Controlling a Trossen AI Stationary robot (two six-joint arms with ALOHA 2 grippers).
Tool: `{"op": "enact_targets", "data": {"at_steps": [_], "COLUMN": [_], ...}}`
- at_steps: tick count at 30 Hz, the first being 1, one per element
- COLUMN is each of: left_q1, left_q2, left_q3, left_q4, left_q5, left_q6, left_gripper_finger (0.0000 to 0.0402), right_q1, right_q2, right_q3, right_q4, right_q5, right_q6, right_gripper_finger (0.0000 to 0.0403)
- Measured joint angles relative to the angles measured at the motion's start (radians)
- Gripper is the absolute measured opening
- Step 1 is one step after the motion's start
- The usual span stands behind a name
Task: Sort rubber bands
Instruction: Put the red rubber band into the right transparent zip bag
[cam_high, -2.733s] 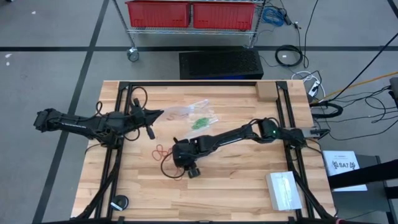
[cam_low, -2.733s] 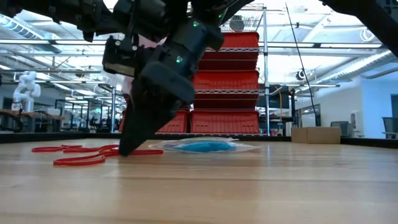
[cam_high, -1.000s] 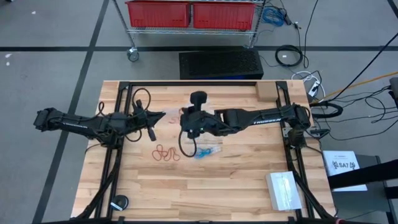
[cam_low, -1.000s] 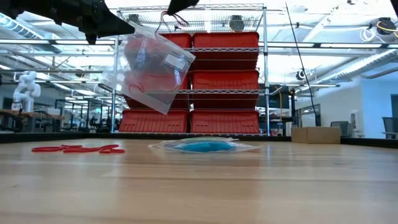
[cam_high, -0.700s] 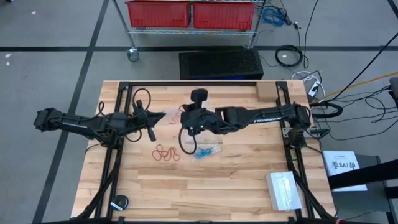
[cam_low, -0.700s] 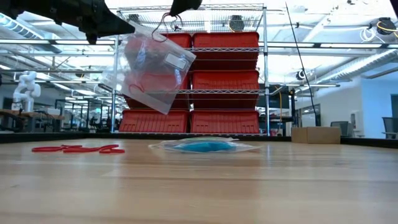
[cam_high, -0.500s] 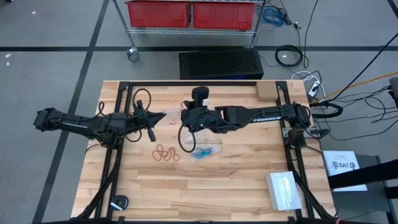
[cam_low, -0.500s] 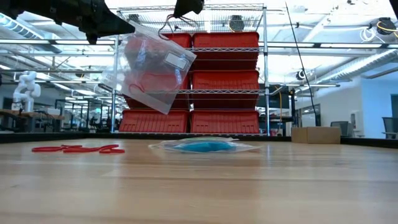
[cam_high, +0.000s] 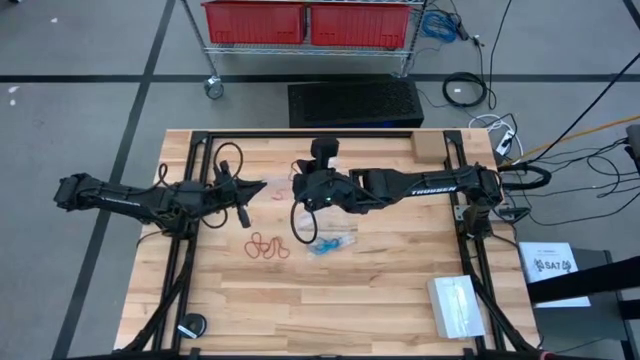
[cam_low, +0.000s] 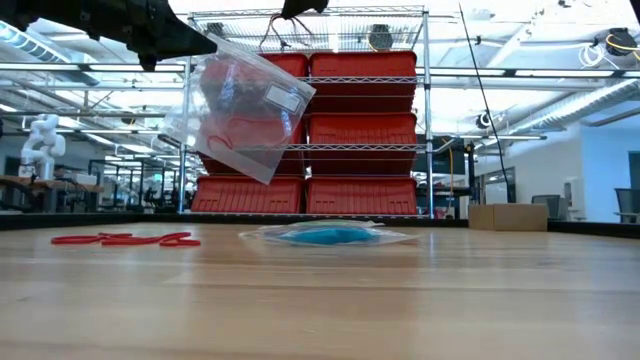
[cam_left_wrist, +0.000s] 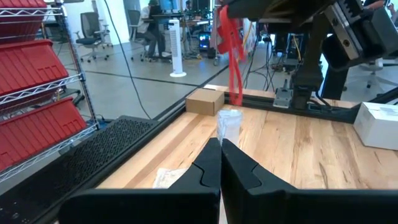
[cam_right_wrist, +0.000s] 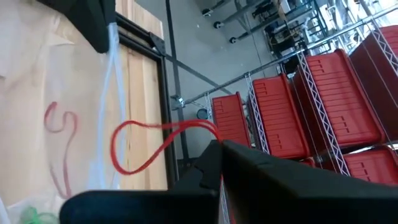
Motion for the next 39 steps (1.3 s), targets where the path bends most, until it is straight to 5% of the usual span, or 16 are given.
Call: {"op": "enact_targets", "data": {"at_steps": [11,30,39], "left_q1": [0.0,0.0,0.0], "left_q2": [0.0,0.0,0.0], "left_q3": [0.0,0.0,0.0], "left_q4": [0.002,0.018,0.03], "left_q5": [0.0,0.023,0.05], "left_q6": [-0.001,-0.001,-0.001], "left_gripper_finger": [0.0,0.0,0.0], "right_q1": [0.0,-0.073,-0.08], "right_q2": [0.0,0.016,0.022], "right_q3": [0.0,0.0,0.0], "right_q4": [-0.013,-0.065,-0.076], "right_q5": [-0.091,-0.441,-0.501], "right_q6": [0.034,0.183,0.207], "right_gripper_finger": [0.0,0.0,0.0]}}
